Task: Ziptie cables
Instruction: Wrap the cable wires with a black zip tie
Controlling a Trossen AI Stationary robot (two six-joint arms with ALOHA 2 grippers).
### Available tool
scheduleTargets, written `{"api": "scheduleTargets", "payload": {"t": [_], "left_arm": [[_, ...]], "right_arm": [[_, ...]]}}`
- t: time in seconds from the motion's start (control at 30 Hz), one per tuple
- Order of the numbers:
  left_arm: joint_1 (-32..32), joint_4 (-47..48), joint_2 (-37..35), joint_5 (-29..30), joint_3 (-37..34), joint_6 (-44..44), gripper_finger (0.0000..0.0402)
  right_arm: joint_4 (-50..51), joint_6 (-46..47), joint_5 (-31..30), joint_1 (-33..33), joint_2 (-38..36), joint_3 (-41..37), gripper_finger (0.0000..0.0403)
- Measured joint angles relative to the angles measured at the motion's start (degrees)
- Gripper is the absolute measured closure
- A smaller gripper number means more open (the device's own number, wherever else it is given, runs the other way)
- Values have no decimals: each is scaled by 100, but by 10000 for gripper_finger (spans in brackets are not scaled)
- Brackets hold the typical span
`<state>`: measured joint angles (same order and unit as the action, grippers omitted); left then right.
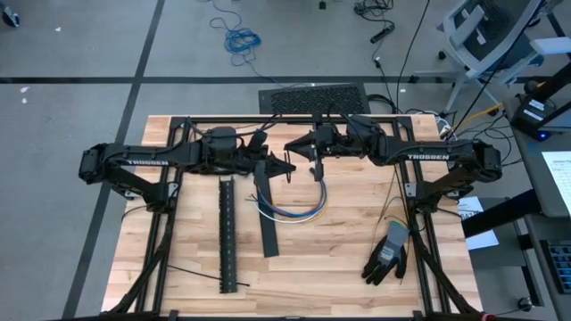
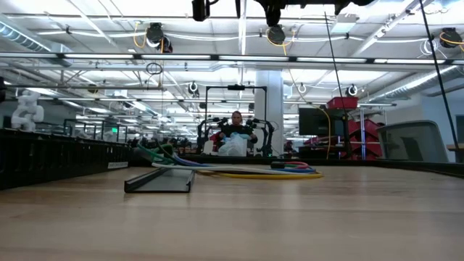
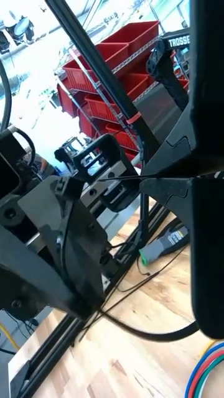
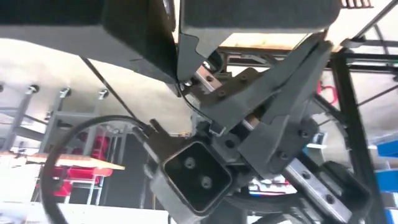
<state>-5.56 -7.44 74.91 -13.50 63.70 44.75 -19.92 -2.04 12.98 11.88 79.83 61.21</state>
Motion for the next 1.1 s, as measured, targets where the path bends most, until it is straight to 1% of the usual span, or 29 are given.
{"api": "scheduleTargets", "payload": {"t": [0.1,0.3,0.43,0.53,0.7,0.87,1.1], "left_arm": [[-7,-1,1,-7,0,-2,402],[-11,-2,2,-20,0,-2,402],[-11,-12,2,-52,0,-2,402],[1,-37,2,-115,0,29,402],[7,-237,2,-170,0,140,402],[7,-238,2,-170,0,138,402],[7,-71,2,-173,0,64,402]], "right_arm": [[8,-11,236,-18,0,0,403],[13,-33,237,-114,0,0,403],[13,43,157,-112,2,0,403],[23,150,-108,-112,2,0,403],[157,166,-111,-112,2,0,403],[169,183,-108,-112,4,0,403],[-64,622,-97,-67,4,0,403]]}}
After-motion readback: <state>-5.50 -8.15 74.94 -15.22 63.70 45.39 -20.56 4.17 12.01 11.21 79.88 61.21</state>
